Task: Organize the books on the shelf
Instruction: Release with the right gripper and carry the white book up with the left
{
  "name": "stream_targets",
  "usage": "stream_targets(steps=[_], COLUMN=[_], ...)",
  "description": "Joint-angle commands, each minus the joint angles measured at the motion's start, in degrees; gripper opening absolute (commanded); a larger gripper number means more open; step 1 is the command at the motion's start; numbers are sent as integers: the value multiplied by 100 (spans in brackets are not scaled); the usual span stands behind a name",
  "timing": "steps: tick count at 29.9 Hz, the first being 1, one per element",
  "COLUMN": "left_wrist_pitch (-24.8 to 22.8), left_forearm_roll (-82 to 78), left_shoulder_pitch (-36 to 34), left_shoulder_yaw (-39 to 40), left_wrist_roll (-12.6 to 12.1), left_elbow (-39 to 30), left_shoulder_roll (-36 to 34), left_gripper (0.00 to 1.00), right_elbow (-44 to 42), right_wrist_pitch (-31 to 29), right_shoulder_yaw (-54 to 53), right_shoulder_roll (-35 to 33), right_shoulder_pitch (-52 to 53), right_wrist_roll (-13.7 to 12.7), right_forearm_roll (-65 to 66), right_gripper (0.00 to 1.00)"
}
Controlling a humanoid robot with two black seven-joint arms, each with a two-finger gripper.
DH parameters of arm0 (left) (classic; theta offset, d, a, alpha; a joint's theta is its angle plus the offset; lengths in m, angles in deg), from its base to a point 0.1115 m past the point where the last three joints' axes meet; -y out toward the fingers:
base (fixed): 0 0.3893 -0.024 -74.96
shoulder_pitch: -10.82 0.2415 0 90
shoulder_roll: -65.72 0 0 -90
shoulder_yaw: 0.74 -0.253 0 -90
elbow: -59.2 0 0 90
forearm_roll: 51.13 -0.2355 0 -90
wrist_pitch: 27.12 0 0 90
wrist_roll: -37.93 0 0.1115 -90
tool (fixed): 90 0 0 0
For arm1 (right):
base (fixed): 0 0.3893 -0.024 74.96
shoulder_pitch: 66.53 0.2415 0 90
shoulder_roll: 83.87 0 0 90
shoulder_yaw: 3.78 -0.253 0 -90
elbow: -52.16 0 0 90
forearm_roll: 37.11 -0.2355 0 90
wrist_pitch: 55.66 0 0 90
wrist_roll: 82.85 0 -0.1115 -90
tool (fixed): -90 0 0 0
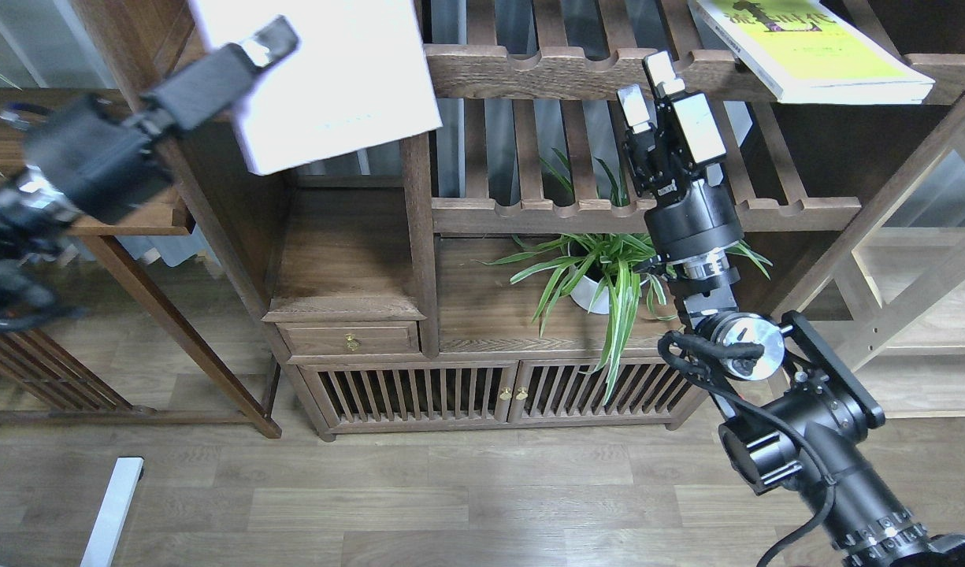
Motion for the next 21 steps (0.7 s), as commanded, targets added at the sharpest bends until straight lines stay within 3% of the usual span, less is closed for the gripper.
stream_targets(steps=[1,9,21], left_wrist_pitch=[2,2,2], left_forearm_roll=[-17,-499,-1467], left_shoulder_pitch=[128,128,128], left_shoulder_yaw=[393,1000,1229], left_wrist_roll=[10,-34,45], left_elbow=[20,82,556], left_shoulder_roll=[-475,-1355,-1382], left_gripper=[2,2,2], right_elbow=[-35,-62,-97], right_wrist_pitch=[0,0,0], right_shoulder_yaw=[46,133,327], right_shoulder_roll=[0,-8,-17], right_shoulder_pitch=[0,0,9], right_wrist_roll=[-6,-15,-15], right_forearm_roll=[25,43,43], right_gripper=[80,82,82])
